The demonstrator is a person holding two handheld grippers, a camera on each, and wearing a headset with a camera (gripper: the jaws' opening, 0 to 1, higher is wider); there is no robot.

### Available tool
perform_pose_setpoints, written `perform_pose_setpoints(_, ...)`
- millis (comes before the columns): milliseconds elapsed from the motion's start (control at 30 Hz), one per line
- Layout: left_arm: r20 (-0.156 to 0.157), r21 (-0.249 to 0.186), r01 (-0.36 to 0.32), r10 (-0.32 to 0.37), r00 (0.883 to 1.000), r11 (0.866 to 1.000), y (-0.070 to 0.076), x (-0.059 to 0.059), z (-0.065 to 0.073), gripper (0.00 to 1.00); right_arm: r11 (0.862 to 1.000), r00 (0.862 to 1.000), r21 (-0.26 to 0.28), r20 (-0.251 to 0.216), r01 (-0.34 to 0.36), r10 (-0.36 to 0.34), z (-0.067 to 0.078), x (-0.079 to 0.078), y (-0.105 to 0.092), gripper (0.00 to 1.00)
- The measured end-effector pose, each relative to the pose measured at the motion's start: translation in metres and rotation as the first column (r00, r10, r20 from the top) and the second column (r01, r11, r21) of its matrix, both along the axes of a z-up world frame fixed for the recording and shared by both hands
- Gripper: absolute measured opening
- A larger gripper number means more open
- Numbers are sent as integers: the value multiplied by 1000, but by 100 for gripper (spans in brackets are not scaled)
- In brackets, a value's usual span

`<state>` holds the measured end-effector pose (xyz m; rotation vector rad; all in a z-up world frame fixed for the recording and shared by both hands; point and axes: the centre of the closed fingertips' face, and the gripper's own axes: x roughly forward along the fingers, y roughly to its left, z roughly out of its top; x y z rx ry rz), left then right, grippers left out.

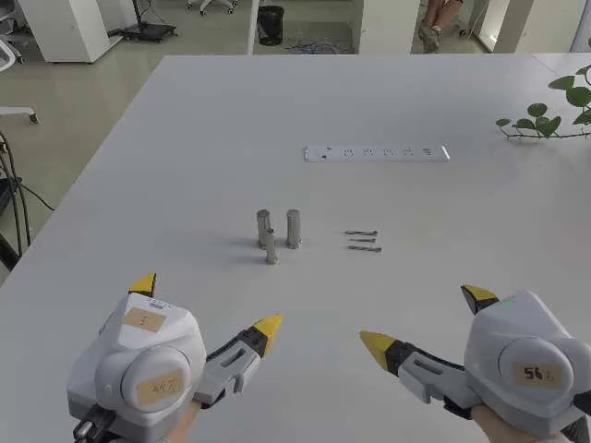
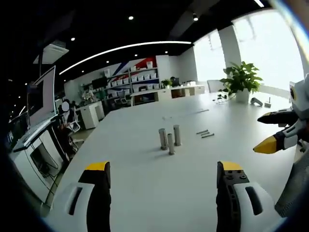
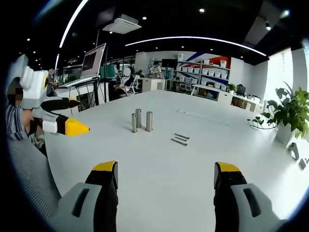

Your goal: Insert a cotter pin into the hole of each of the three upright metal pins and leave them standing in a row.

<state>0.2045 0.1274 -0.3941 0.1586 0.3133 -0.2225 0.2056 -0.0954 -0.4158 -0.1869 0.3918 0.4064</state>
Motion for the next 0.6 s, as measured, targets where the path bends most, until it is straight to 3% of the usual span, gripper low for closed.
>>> perform_pose_setpoints(600, -7, -21, 6, -6, 1000, 1000, -2, -1, 1, 89, 1000, 1000, -2, 7, -3, 3, 1, 0, 1, 80)
